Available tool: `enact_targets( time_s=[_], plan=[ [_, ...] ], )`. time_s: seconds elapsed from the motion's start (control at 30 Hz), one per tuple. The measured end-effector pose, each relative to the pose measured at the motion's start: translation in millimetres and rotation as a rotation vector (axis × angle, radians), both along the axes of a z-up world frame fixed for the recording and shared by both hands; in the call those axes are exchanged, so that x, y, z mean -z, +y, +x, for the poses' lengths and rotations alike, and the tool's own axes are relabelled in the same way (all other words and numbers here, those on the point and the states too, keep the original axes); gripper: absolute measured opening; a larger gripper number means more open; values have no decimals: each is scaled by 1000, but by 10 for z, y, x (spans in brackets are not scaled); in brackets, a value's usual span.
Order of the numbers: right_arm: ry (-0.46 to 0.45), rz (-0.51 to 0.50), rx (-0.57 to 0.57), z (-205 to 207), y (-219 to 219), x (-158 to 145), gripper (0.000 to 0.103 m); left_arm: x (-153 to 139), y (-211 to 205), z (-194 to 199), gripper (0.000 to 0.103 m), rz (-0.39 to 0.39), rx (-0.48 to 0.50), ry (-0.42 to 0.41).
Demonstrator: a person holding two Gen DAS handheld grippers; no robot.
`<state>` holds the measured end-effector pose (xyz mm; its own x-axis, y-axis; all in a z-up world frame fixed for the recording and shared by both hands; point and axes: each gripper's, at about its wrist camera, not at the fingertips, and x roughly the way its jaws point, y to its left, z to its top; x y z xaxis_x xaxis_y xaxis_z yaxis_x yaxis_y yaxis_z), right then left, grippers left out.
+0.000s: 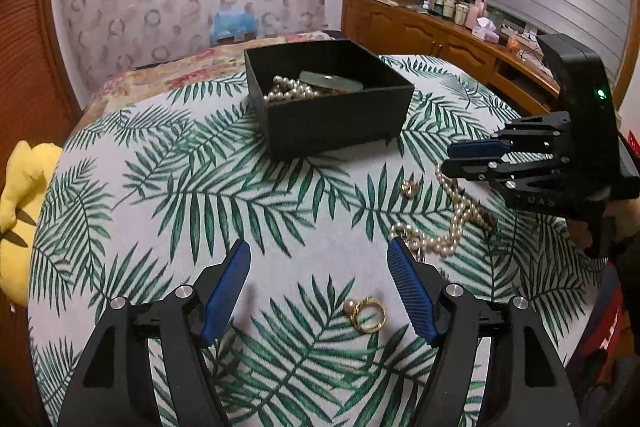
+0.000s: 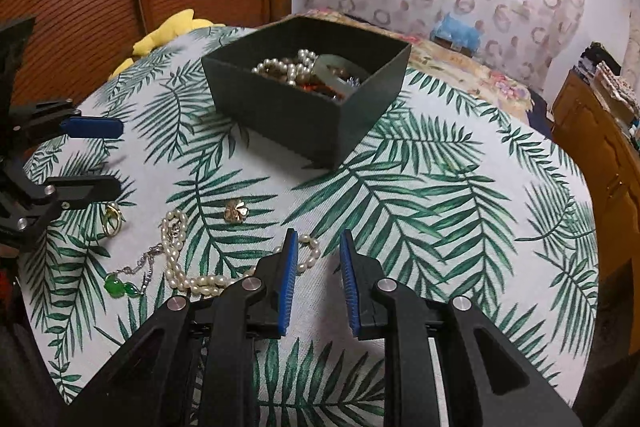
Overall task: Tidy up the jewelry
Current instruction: 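Grasp the gold ring with the left while the right grasps the second pearl necklace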
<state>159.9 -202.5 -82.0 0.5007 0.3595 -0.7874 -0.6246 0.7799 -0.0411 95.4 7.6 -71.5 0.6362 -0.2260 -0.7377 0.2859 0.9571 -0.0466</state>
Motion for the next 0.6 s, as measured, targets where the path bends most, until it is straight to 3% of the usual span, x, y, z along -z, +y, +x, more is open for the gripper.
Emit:
enact_targets(
  time_s=[0.2, 0.27, 0.33, 0.6],
  plan=[
    [-5, -8, 5, 43, 17, 1, 23, 81, 42, -52, 68, 6, -10, 20],
    [-7, -10, -9, 17, 31, 2, 11, 93, 54, -76, 68, 6, -13, 22],
    [-15, -17, -19, -10, 44, 0, 5, 100, 65, -108, 68, 1, -14, 25],
    [-52, -11, 15, -53, -39, -73, 5, 100, 42, -223, 68, -2, 5, 28]
  ],
)
